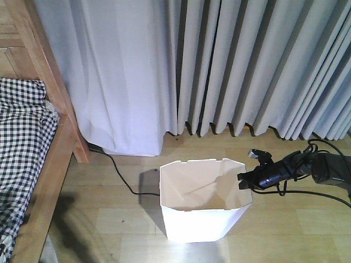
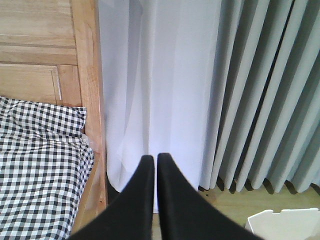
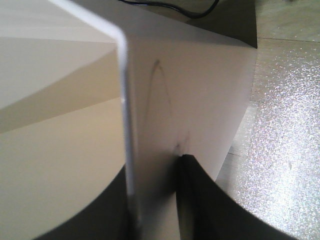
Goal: Move trash bin to bedside with robot
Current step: 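Lower the bin onto the floor beside the bed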
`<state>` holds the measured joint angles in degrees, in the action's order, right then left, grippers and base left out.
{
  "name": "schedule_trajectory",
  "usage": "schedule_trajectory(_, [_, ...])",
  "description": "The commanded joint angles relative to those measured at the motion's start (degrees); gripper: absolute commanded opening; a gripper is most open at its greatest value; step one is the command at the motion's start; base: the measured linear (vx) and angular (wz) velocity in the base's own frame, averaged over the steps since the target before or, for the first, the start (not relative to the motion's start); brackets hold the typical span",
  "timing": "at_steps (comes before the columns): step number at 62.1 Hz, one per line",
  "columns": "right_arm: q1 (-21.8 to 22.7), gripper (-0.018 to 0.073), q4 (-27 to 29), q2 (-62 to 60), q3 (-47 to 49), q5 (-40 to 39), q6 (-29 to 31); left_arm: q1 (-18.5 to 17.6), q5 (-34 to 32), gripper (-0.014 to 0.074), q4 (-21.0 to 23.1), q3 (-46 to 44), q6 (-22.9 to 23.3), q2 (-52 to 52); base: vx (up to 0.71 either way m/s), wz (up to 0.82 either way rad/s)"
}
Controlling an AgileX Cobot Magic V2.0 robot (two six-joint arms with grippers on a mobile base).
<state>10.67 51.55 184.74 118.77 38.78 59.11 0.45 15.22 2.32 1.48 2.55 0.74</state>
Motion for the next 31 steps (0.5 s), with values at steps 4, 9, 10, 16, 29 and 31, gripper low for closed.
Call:
schedule_trajectory(4, [-0.08, 0.0134, 3.97, -0.63, 1.45, 6.73, -0.35, 0.01, -3.84, -0.0006, 0.25, 1.07, 0.32, 0.81, 0.00, 0.00])
schedule_trajectory(9, [-0.08, 0.0165, 3.92, -0.63, 1.45, 6.79, -0.35, 0.01, -3.84, -0.0006, 0.25, 1.07, 0.32, 0.81, 0.00, 0.00])
schedule_trajectory(10, [-0.08, 0.0170, 3.92, -0.63, 1.45, 6.79, -0.35, 0.01, -3.84, -0.0006, 0.25, 1.07, 0.32, 0.81, 0.00, 0.00])
schedule_trajectory(16, [-0.08, 0.0210, 3.70, -0.63, 1.45, 6.90, -0.29, 0.01, -3.84, -0.0006, 0.25, 1.07, 0.32, 0.81, 0.00, 0.00])
schedule_trajectory(29, [-0.08, 0.0295, 3.24, -0.63, 1.45, 6.15, -0.29, 0.01, -3.84, -0.0006, 0.25, 1.07, 0.32, 0.81, 0.00, 0.00])
schedule_trajectory(31, [-0.08, 0.0305, 2.98, -0.63, 1.45, 6.01, -0.29, 0.01, -3.84, -0.0006, 0.25, 1.07, 0.32, 0.81, 0.00, 0.00])
